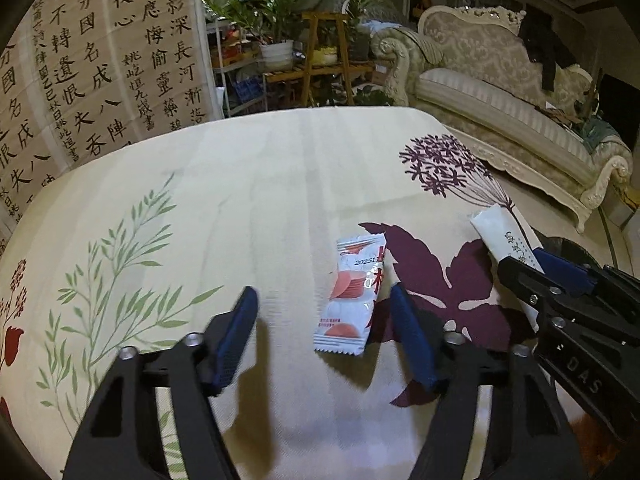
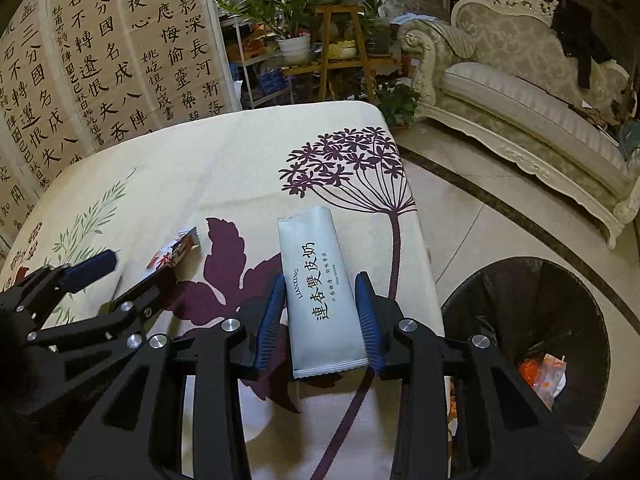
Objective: Collect trash
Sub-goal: 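Grasp the small red-white candy wrapper with the left gripper while the right holds the packet, then carry the candy wrapper and white packet over the bin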
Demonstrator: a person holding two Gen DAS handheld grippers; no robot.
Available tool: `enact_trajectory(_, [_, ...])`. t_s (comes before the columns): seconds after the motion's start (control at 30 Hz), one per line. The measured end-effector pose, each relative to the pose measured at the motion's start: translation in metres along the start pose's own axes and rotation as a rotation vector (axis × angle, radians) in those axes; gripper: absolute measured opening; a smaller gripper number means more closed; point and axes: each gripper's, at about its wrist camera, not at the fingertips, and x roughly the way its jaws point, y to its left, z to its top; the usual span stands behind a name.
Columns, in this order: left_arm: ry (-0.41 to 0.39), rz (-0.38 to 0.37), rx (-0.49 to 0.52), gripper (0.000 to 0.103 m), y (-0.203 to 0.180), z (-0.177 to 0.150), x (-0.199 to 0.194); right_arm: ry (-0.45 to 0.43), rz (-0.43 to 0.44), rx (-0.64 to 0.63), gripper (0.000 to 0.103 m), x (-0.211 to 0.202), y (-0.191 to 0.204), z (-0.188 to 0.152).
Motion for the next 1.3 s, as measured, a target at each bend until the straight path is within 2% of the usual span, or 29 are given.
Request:
enact_trajectory(0.03, [0.009,-0.006,0.005,0.050,-0.001,0.000,0.002,0.000,-0.001,-0.001,0.035,-0.001,0.000,0.000])
enact_trajectory(0.2, [0.015,-0.014,0.031,0.029,-0.004,-0.001,0.003,0.003,0.001,-0.002,0.035,0.001,0.001,0.000])
enact_trajectory(0.23, [0.014,-0.015,0.031,0.021,-0.004,-0.001,0.003,0.004,0.002,-0.002,0.035,0.001,0.001,0.000])
enact_trajectory(0.4, [0.010,-0.026,0.012,0.012,0.000,-0.002,0.001,0.010,0.000,-0.003,0.035,0.000,0.003,-0.005])
enact_trajectory(0.97, [-0.030,-0.040,-0.005,0.010,0.000,-0.024,-0.034,0.002,-0.015,0.012,0.035,-0.028,0.004,-0.032])
enact_trajectory(1.3, [-0.071,-0.079,0.021,0.010,-0.019,-0.034,-0.055,-0.018,-0.071,0.062,0.035,-0.059,-0.021,-0.055])
